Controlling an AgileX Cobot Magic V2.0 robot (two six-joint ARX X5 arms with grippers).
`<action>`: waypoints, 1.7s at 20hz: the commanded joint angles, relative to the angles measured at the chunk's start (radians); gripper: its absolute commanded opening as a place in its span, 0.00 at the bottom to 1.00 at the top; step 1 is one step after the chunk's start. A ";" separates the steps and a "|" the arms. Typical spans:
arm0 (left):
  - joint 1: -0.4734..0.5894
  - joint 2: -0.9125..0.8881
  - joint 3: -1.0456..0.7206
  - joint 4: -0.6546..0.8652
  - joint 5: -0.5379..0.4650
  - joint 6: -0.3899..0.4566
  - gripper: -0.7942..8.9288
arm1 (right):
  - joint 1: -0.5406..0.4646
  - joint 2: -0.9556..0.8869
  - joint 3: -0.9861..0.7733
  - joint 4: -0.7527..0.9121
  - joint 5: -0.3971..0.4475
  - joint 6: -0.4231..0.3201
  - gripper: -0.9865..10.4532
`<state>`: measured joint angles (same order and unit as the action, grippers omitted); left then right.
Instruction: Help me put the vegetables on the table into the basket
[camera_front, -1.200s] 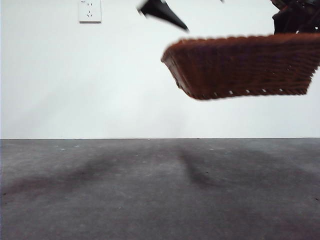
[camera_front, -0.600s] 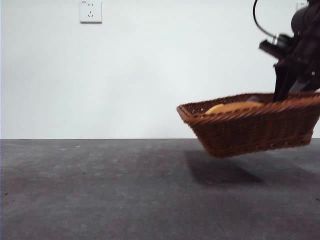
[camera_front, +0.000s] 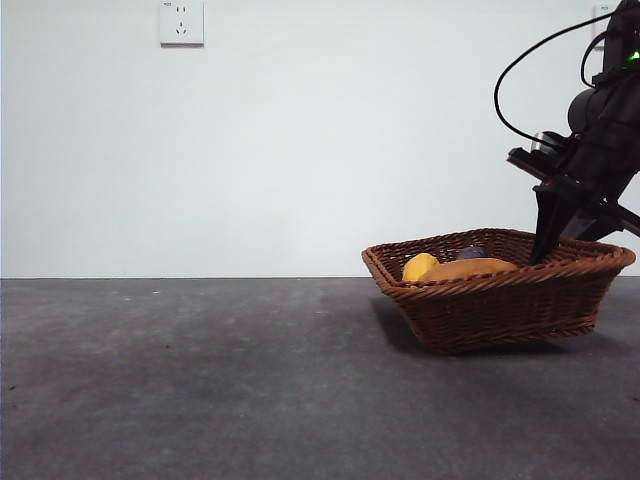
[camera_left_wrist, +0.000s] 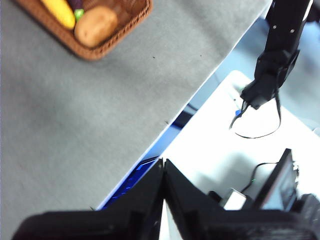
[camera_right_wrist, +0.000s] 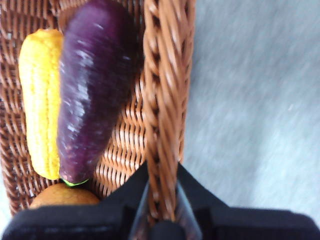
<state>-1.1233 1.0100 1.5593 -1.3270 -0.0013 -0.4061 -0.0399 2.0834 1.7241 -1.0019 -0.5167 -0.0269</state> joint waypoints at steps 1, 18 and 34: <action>-0.004 -0.050 -0.008 0.005 -0.003 -0.070 0.07 | -0.010 0.040 0.006 -0.010 -0.015 -0.024 0.07; -0.003 -0.177 -0.008 0.005 -0.052 -0.037 0.08 | -0.033 -0.163 0.007 -0.130 0.079 0.000 0.53; -0.003 -0.176 -0.008 0.005 -0.170 0.145 0.08 | -0.032 -1.167 0.005 -0.374 0.230 -0.018 0.09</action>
<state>-1.1236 0.8326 1.5562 -1.3266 -0.1734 -0.2749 -0.0731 0.9043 1.7336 -1.3537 -0.2905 -0.0425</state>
